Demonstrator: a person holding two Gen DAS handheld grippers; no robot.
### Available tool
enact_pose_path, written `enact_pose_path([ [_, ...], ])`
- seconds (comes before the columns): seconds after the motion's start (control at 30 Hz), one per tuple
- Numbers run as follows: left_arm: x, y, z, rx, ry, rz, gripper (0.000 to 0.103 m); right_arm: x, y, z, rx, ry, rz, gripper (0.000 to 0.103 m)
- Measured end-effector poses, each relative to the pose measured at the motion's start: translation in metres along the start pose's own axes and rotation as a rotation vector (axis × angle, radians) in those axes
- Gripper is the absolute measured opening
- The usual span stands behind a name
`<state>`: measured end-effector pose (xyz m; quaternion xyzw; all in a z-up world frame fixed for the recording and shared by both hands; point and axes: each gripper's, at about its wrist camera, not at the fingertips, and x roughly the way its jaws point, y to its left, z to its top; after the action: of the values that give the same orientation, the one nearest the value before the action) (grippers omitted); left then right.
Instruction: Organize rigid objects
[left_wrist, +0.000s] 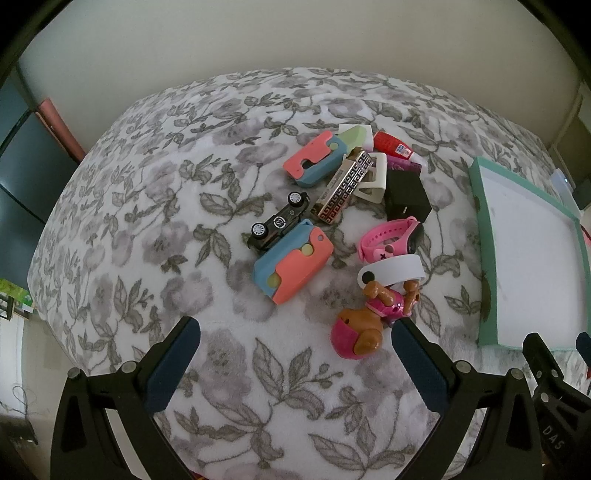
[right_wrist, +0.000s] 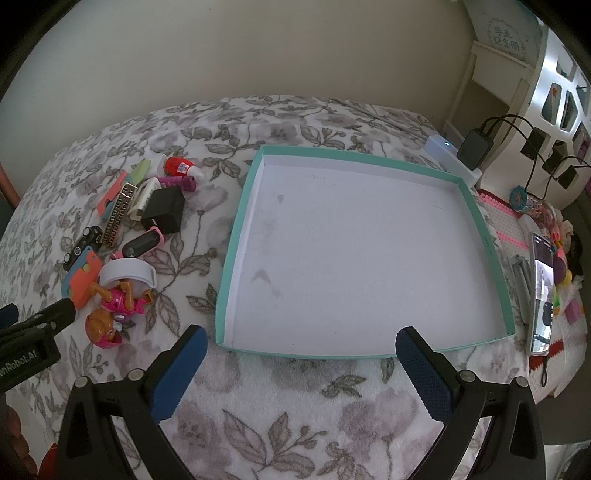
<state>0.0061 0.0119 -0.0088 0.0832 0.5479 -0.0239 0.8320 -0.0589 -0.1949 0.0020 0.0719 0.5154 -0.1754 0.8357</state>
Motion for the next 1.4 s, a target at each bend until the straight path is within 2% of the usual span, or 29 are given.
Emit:
enact_pose_path([
  [1.4,0.0006,-0.0001,-0.0004,-0.006,0.002,-0.005,0.103,0.0025,0.0049,-0.0024,-0.019,0.004,-0.006,0.103],
])
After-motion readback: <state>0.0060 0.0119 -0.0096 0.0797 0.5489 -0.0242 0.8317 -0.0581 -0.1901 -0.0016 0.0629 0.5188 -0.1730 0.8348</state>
